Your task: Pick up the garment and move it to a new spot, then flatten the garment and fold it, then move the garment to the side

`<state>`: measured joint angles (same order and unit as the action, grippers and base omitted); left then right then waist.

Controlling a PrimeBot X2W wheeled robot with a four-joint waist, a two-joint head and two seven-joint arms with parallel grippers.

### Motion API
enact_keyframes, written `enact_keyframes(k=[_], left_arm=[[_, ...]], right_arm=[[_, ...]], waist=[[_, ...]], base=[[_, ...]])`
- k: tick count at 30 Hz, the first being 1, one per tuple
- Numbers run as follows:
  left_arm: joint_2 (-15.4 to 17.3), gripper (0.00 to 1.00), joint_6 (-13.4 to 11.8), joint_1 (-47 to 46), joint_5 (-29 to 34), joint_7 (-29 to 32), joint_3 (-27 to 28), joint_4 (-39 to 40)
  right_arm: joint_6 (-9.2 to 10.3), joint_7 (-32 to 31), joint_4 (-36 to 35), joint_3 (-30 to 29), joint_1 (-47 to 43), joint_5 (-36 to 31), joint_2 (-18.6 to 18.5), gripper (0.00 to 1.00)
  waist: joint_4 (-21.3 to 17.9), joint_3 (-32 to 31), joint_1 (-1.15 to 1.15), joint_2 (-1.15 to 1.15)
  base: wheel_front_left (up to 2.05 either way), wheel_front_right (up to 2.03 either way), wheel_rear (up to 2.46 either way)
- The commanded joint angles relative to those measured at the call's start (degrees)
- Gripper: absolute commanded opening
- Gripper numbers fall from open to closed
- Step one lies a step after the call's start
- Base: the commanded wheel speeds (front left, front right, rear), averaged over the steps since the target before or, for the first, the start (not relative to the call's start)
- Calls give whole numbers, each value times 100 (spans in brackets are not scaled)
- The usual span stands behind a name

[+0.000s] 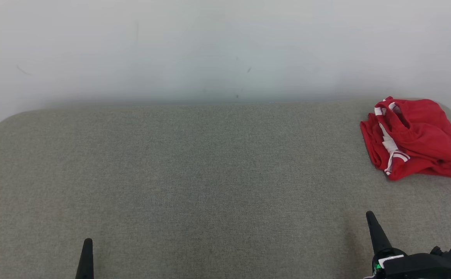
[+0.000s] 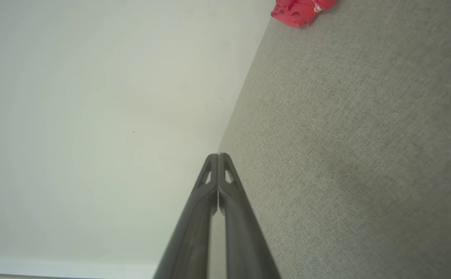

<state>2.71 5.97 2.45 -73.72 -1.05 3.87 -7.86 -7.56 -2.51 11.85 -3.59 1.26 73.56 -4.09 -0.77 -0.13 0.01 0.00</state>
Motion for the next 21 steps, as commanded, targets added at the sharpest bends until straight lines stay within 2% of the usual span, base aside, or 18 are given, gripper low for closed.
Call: enact_keyframes(k=[1,21], left_arm=[[22,0,19,-73,-136,35,26,61],[25,0,99,-117,-1058,232,83,95]], right_arm=[[9,-40,-48,-26,103,177,-23,0],[10,-327,-46,-124,176,1101,3,0]], waist=[[3,1,-1,0],[36,14,-1,0]], base=[[0,0,0],[0,0,0]])
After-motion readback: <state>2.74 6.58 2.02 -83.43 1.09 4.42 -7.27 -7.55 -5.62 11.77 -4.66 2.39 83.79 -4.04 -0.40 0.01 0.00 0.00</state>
